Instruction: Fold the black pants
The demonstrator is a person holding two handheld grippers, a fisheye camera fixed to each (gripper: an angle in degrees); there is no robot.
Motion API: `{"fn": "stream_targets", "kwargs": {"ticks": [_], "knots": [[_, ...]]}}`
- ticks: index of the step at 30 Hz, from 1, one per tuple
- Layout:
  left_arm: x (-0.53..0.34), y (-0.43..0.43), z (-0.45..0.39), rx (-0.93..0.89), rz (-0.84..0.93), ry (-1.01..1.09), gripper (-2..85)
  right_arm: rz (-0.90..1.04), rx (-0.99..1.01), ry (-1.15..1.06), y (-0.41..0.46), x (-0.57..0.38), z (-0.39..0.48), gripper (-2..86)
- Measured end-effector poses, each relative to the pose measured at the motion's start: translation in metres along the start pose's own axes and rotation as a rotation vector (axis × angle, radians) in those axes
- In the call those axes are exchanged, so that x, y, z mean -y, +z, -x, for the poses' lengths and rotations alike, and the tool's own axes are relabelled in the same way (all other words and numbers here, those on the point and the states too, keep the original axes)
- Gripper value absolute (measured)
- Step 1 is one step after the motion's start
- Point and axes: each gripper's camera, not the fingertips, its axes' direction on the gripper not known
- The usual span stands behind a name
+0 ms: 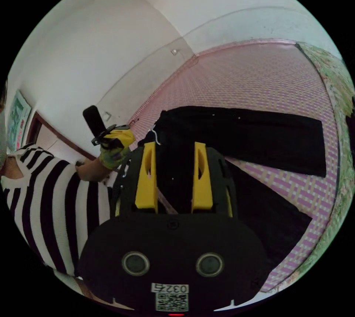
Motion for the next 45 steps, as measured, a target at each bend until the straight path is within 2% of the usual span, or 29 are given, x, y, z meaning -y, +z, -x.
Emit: {"fn": "stream_targets", "kwargs": {"ticks": [3,5,9,21,23,25,30,32,37,40,42,43,45], "knots": [[-0.015,0.001,0.014,-0.012,-0.011,-0.091,-0.9,0.059,0.045,0.011,0.015,0.001,-0.002,12.2],[-0.028,-0.002,0.019,0.026,0.002,-0.129,-0.9,0.054,0.011,0.065,0.019,-0.002,-0.003,7.2],[-0.033,-0.003,0.019,0.052,0.017,-0.128,-0.9,-0.007,0.068,0.073,0.02,-0.007,-0.003,0.2],[-0.019,0.028,0.011,-0.022,-0.003,-0.073,-0.9,-0.029,0.063,0.003,0.045,-0.021,0.018,-0.1],[-0.023,0.032,0.016,-0.025,-0.008,-0.094,-0.9,0.056,0.066,0.046,0.056,-0.022,0.019,2.0],[-0.026,0.034,0.021,-0.023,-0.015,-0.114,-0.9,0.082,0.063,0.082,0.063,-0.028,0.017,0.1],[-0.032,0.039,0.031,0.016,-0.018,-0.143,-0.9,-0.027,0.158,0.053,0.057,-0.055,0.018,-0.9],[-0.035,0.041,0.037,0.029,-0.022,-0.161,-0.9,-0.03,0.26,0.049,0.059,-0.066,0.016,-1.0],[-0.044,0.044,0.051,0.059,-0.054,-0.208,-0.9,-0.097,0.276,0.064,0.06,-0.094,0.015,-1.0],[-0.05,0.042,0.06,0.088,-0.081,-0.242,-0.9,-0.155,0.261,0.02,0.06,-0.111,0.025,-0.9],[-0.054,0.041,0.065,0.118,-0.084,-0.255,-0.9,-0.284,0.222,-0.109,0.052,-0.125,0.043,-0.8],[-0.057,0.04,0.068,0.136,-0.085,-0.264,-0.9,-0.361,0.116,-0.193,0.048,-0.136,0.06,-0.8],[-0.062,0.038,0.073,0.165,-0.092,-0.282,-0.9,-0.383,0.012,-0.282,0.048,-0.145,0.079,-0.4]]}}
